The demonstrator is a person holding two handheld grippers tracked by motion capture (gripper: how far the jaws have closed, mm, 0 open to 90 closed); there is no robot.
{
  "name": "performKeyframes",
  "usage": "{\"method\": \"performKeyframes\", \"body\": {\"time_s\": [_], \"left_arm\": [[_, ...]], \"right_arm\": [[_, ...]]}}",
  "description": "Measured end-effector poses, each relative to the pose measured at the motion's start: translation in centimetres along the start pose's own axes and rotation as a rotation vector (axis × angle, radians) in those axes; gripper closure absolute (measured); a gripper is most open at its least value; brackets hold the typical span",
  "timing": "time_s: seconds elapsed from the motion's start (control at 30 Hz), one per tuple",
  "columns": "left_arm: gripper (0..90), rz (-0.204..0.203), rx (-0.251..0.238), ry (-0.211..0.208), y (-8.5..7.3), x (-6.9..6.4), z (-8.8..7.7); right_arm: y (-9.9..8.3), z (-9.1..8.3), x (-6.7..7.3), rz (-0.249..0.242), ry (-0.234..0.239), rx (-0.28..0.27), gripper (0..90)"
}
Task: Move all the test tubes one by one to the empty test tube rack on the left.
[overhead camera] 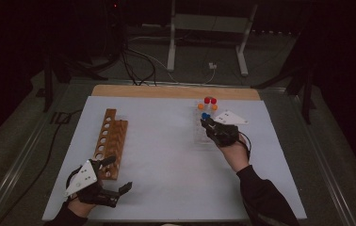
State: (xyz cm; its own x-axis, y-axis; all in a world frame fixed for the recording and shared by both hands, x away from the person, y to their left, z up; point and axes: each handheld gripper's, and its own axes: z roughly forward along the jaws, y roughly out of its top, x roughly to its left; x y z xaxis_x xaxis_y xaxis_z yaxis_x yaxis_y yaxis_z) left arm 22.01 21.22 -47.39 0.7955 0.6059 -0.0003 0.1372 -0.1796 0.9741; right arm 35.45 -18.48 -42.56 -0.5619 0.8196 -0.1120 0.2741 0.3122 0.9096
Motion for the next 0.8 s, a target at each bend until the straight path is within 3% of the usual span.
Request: {"method": "performKeyframes", "body": {"time_s": [0.07, 0.13, 0.2, 0.27, 0.3, 0.4, 0.57, 0.63, 0.8], "left_arm": [[0.4, -0.02, 0.003, -0.032, 0.3, -0.1, 0.2], [0.4, -0.001, 0.013, -0.045, 0.9, -0.3, 0.5], [0.4, -0.013, -0.002, -0.066, 1.5, -0.3, 0.8], [0.4, -0.014, -0.002, -0.069, 1.8, -0.3, 0.9], [0.5, -0.027, -0.004, -0.087, 2.6, -0.3, 1.3], [0.5, -0.029, -0.007, -0.088, 3.3, -0.3, 1.7], [0.5, -0.007, 0.018, -0.132, 5.0, -0.8, 3.2], [0.5, -0.021, 0.018, -0.158, 5.7, -0.9, 4.3], [0.5, -0.048, 0.034, -0.216, 6.4, -1.0, 5.9]], "right_arm": [[0.6, -0.9, 0.4, -0.005, 0.023, -0.017, 77.2], [0.8, -1.3, 0.9, -0.009, 0.049, -0.016, 77.2], [0.7, -1.6, 1.4, -0.02, 0.075, -0.006, 77.2], [0.6, -1.7, 1.7, -0.024, 0.086, -0.002, 77.2], [0.3, -2.0, 2.2, -0.028, 0.115, 0.009, 77.2], [-0.4, -2.3, 3.1, -0.032, 0.158, 0.024, 77.2], [-1.4, -2.6, 4.5, -0.05, 0.222, 0.05, 77.2], [-1.8, -2.9, 5.3, -0.053, 0.261, 0.058, 77.2], [-2.0, -3.2, 6.3, -0.067, 0.303, 0.06, 77.2]]}}
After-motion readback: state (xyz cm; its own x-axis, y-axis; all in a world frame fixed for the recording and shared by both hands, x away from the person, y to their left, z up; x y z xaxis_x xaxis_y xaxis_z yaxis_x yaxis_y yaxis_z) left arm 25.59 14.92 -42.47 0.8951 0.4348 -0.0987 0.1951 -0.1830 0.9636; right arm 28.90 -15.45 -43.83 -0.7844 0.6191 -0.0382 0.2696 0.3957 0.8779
